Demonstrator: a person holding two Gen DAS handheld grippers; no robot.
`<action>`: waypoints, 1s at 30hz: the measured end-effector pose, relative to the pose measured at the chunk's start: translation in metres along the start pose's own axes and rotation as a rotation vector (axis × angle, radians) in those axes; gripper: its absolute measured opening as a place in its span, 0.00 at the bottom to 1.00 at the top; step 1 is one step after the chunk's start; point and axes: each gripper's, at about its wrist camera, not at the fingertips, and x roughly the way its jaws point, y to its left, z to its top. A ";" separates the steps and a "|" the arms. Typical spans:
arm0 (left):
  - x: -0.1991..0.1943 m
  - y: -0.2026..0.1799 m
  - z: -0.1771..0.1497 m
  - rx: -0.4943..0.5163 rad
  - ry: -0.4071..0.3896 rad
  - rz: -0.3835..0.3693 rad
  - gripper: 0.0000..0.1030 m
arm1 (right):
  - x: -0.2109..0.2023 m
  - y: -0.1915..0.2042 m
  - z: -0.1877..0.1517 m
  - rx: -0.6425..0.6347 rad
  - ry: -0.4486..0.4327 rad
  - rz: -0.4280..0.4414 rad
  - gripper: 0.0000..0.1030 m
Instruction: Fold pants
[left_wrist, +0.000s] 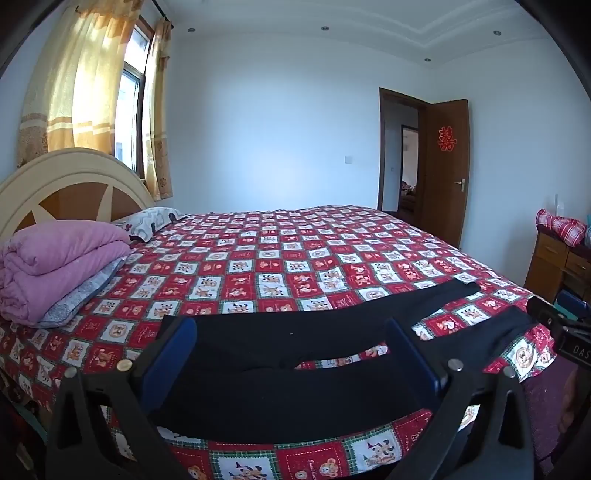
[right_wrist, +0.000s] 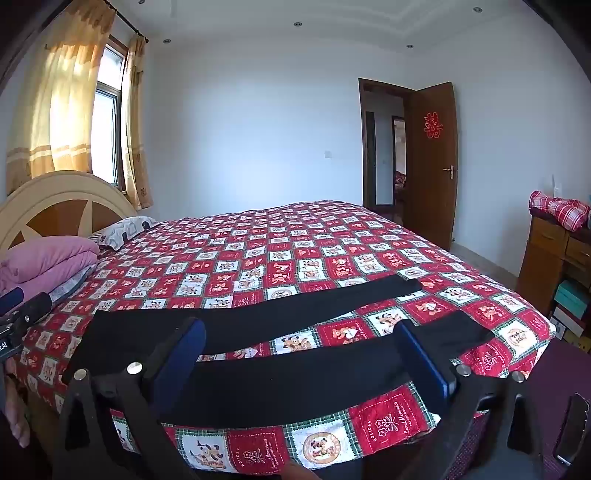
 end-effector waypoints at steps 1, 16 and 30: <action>0.000 0.001 0.000 0.004 -0.001 -0.002 1.00 | 0.000 0.000 0.000 0.001 0.000 -0.001 0.99; 0.005 0.000 -0.006 0.021 0.003 0.017 1.00 | 0.005 0.007 -0.011 0.005 0.011 0.001 0.99; 0.005 0.000 -0.005 0.020 0.006 0.016 1.00 | 0.009 0.005 -0.007 -0.005 0.029 0.018 0.99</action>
